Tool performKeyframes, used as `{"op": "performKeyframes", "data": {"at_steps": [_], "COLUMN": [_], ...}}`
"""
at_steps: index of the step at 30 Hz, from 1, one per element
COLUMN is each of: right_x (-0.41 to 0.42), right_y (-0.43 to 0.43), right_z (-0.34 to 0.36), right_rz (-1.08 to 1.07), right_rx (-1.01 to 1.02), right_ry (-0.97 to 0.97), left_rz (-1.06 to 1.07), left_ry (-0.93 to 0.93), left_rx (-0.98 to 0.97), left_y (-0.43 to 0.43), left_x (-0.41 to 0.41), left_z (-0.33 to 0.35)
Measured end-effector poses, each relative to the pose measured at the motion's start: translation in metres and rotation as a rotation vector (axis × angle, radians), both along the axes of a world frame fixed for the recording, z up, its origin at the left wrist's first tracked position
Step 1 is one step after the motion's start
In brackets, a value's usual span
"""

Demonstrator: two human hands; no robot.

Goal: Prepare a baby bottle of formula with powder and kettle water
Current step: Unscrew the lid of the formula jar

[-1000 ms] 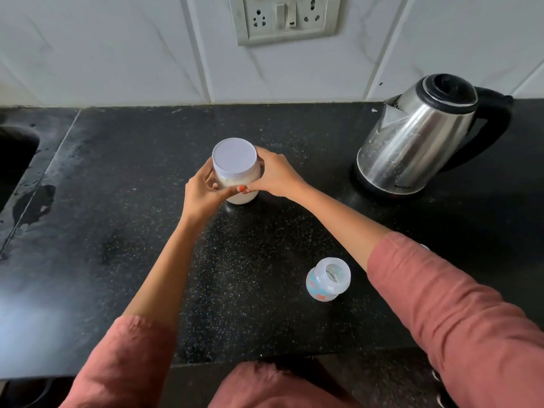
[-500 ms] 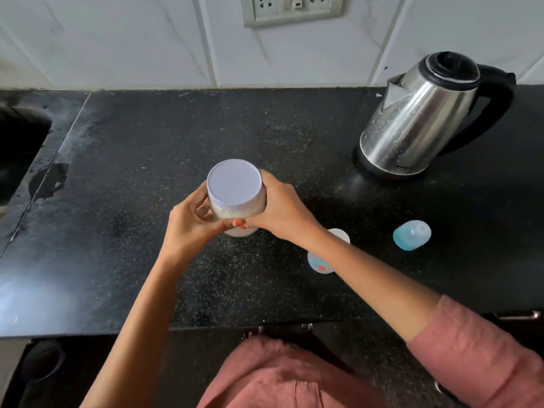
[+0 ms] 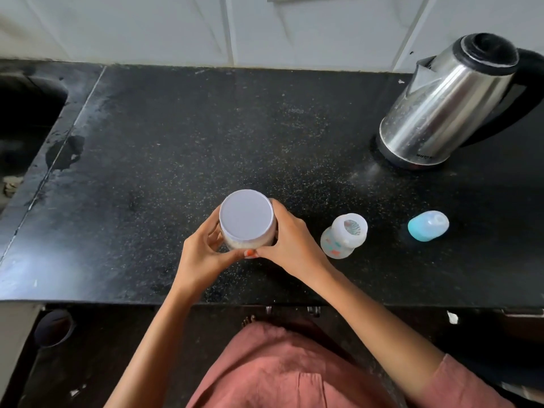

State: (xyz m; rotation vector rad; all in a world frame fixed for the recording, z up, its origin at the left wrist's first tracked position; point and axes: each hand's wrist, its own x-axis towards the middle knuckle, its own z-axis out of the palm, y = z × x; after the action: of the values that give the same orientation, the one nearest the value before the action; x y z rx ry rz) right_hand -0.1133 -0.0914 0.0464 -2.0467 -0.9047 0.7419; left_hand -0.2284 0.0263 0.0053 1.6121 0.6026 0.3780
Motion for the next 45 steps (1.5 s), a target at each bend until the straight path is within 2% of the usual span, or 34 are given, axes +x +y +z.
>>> {"op": "performKeyframes", "data": {"at_steps": [5,10,12,15,17,22,28,39,45], "right_x": [0.001,0.017,0.026,0.031,0.025,-0.002,-0.016,-0.009,0.003], "right_y": [-0.001,-0.001,0.0,0.009,0.018,0.041,0.052,0.053,0.051], "right_z": [0.0,0.014,0.027,0.043,0.049,0.048,0.045,0.045,0.052], "right_rz": [0.032,0.168,0.233,0.212,0.192,0.227,0.226,0.344,0.598], "right_rx": [-0.024,-0.151,-0.205,-0.197,-0.201,-0.4,-0.407,-0.373,-0.374], "right_ry": [-0.016,0.061,0.033,-0.001,-0.078,-0.411,-0.677,-0.651,-0.604], "left_rz": [-0.01,-0.028,-0.034,-0.024,0.011,0.143,0.185,0.205,0.205], "left_ry": [0.012,0.037,0.032,0.008,-0.032,-0.041,-0.036,0.032,0.085], "left_rx": [-0.004,0.021,0.022,0.01,0.004,0.028,0.058,0.149,0.178], "left_y": [0.0,-0.003,-0.006,-0.012,-0.018,-0.027,-0.031,-0.032,-0.028], "left_x": [-0.002,-0.003,-0.003,0.002,0.008,0.019,0.02,0.019,0.019], "left_z": [-0.005,-0.008,-0.009,-0.009,-0.009,-0.012,0.0,0.002,-0.001]}}
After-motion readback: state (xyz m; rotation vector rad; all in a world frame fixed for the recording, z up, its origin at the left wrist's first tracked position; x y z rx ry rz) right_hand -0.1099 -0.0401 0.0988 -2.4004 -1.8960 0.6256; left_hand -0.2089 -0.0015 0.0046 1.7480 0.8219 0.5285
